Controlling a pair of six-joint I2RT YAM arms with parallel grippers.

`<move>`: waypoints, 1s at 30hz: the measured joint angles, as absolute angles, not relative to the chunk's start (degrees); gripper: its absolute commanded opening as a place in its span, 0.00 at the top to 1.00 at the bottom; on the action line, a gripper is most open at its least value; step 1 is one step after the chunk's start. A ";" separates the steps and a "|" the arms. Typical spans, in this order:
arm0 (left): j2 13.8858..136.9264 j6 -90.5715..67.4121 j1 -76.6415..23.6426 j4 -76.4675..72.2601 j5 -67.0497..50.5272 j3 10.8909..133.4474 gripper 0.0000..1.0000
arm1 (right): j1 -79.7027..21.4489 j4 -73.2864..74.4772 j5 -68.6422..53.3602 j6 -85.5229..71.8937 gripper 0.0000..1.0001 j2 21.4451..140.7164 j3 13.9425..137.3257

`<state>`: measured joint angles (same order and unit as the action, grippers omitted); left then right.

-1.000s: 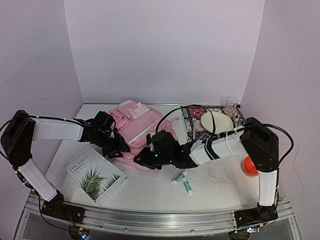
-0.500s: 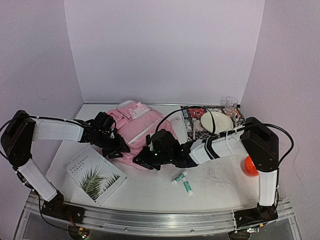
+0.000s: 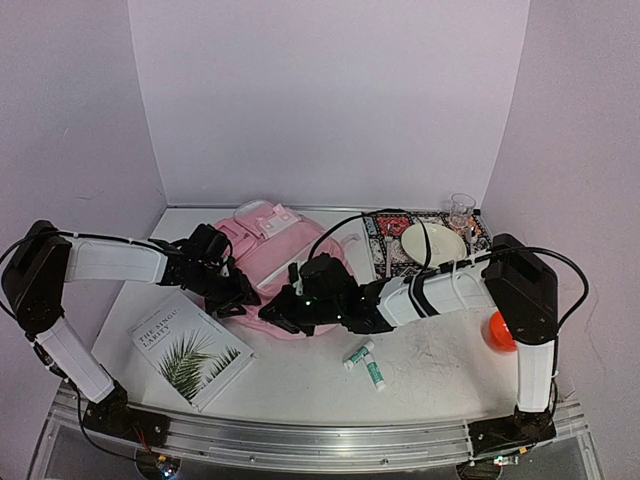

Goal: Pack the student bag
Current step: Hold the second largest pocket of the student bag.

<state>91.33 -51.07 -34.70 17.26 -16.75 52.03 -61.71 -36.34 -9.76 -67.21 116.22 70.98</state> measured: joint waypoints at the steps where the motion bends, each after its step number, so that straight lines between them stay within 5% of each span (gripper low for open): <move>1: 91.32 -51.07 -34.70 17.26 -16.75 52.03 0.55 | -61.71 -35.91 -9.49 -67.38 0.79 116.22 70.98; 9: 90.69 -51.10 -34.86 16.96 -16.80 51.68 0.59 | -61.71 -31.55 -7.10 -67.33 0.71 116.22 70.96; 30: 90.02 -56.81 -38.37 10.80 -22.81 49.42 0.91 | -63.15 -13.94 3.99 -62.71 0.54 116.49 78.91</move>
<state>90.02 -56.81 -38.37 10.80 -22.81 49.42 -63.15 -13.94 3.99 -62.71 116.49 78.91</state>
